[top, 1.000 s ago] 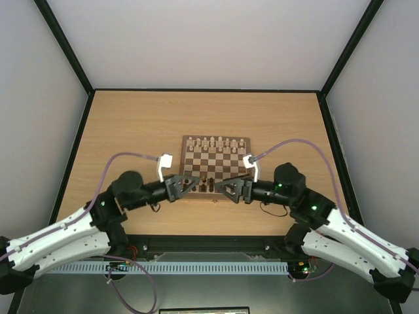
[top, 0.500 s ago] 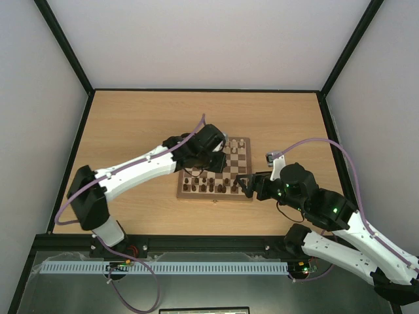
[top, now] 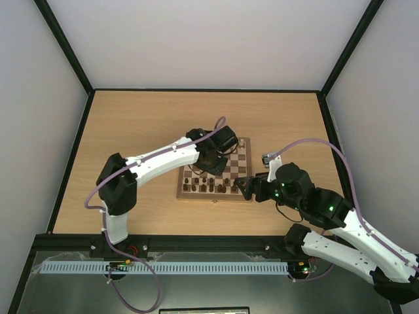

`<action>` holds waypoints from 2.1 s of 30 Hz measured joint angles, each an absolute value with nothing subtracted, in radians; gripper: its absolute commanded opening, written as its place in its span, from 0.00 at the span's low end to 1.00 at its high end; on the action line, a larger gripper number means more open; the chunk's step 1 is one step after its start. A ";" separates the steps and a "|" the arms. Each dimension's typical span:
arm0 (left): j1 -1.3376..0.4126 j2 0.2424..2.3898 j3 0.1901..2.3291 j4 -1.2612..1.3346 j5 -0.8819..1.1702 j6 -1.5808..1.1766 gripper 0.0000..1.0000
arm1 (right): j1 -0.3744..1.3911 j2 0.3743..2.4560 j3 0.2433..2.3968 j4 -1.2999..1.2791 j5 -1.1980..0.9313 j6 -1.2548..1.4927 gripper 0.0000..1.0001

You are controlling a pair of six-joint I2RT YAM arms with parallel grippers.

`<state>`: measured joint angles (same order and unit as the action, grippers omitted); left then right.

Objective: Set up the chess pieces on the board
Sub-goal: Place the chess piece on the chessboard.

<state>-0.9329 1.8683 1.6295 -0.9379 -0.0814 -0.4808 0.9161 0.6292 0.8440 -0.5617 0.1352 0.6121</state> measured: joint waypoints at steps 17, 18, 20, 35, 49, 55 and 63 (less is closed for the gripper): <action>-0.984 2.033 1.703 -0.999 -0.070 -0.400 0.02 | 0.916 0.632 0.842 -0.562 0.110 0.597 0.92; -0.986 2.040 1.707 -0.997 -0.068 -0.397 0.02 | 0.916 0.632 0.842 -0.562 0.109 0.595 0.92; -0.988 2.047 1.708 -0.999 -0.066 -0.392 0.02 | 0.916 0.632 0.842 -0.562 0.108 0.594 0.92; -0.988 2.070 1.716 -0.995 -0.048 -0.373 0.04 | 0.916 0.632 0.842 -0.562 0.089 0.588 0.92; -0.988 2.106 1.716 -0.987 -0.034 -0.365 0.08 | 0.916 0.636 0.836 -0.562 0.077 0.586 0.92; -0.988 2.108 1.716 -0.986 -0.034 -0.363 0.12 | 0.916 0.636 0.836 -0.562 0.071 0.586 0.93; -0.988 2.108 1.716 -0.986 -0.033 -0.360 0.23 | 0.916 0.636 0.833 -0.561 0.063 0.583 0.93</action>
